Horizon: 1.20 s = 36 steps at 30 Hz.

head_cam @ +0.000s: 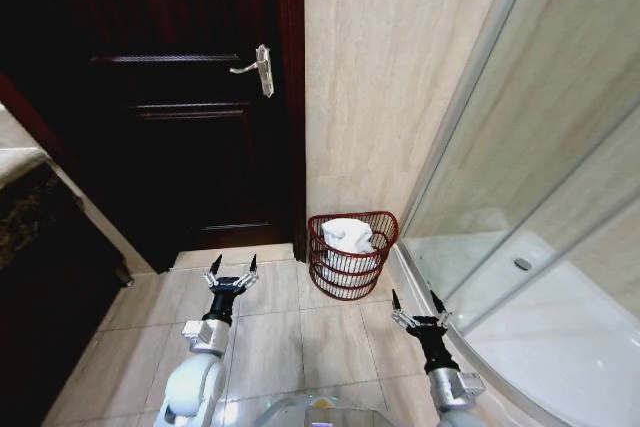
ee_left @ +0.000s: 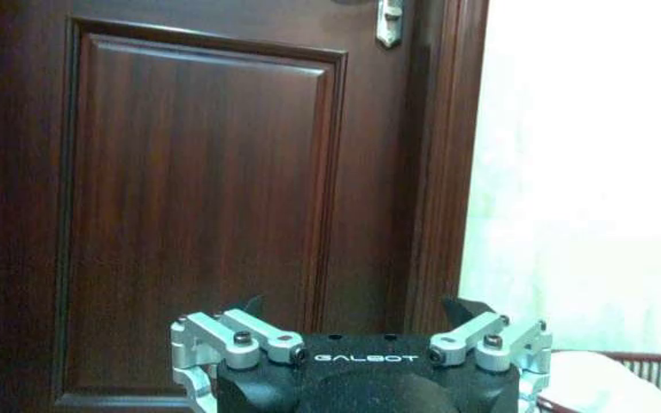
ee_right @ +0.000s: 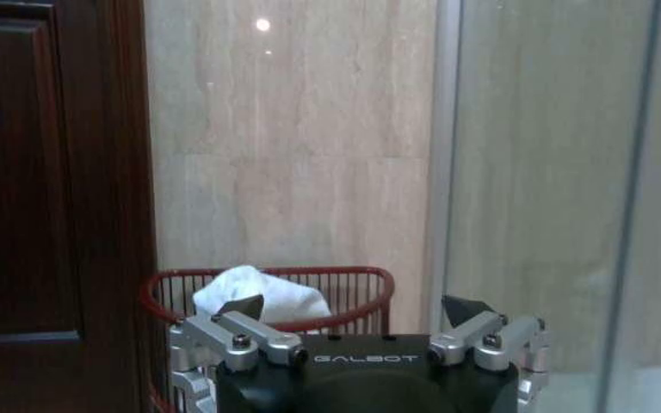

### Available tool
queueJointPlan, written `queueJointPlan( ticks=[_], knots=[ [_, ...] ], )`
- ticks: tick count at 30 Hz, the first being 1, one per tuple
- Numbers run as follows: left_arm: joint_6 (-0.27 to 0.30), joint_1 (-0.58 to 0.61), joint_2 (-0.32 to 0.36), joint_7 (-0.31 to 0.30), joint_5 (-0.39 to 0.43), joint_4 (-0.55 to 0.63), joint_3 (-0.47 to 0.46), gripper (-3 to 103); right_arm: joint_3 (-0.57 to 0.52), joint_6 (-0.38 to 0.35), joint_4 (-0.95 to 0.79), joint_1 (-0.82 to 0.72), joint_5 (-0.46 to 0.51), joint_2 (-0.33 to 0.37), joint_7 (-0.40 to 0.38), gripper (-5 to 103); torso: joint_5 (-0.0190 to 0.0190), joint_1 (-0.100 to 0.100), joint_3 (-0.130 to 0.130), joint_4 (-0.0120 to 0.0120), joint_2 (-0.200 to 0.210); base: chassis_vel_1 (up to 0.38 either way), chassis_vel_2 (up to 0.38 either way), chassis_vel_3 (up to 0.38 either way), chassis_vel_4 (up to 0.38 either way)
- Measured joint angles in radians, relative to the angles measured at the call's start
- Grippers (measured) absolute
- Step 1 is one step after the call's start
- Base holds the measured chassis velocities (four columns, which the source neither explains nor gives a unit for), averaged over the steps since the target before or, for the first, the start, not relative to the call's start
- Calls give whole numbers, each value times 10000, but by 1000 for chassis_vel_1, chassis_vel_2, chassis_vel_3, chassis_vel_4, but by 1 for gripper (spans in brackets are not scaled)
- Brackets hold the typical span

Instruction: Discard the used towel into the hamper.

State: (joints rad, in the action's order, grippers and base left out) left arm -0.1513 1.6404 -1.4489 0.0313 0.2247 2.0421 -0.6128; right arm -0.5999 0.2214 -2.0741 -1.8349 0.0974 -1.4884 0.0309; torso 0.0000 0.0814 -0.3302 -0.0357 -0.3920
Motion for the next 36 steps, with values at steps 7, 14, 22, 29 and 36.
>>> queueJointPlan(
  ticks=[7, 14, 22, 29, 36],
  knots=[
    [-2, -5, 37, 54, -15, -72, 18, 100, 19, 34, 120, 2, -65, -25, -115, 100, 2, 0, 1, 0, 0, 82, -152, -88, 152],
    [-9, -76, 65, 154, -109, -185, 46, 100, 78, -5, 229, -35, -183, -29, -302, 100, 0, -1, 1, 1, 0, 111, -143, -115, 141],
    [-97, -89, 30, 248, -221, -305, 51, 100, 98, -18, 409, 7, -201, -16, -442, 100, 1, -2, 1, 0, 0, 105, -138, -102, 132],
    [-169, -61, -34, 303, -536, -410, 67, 100, 55, -22, 610, 161, -200, 34, -464, 100, 0, -1, 1, -1, 0, 43, -47, -39, 53],
    [-286, -61, -57, 290, -653, -519, 119, 100, 130, -18, 554, 193, -187, -36, -682, 100, 1, 1, -1, 0, 1, -3, -1, -1, -7]
  ],
)
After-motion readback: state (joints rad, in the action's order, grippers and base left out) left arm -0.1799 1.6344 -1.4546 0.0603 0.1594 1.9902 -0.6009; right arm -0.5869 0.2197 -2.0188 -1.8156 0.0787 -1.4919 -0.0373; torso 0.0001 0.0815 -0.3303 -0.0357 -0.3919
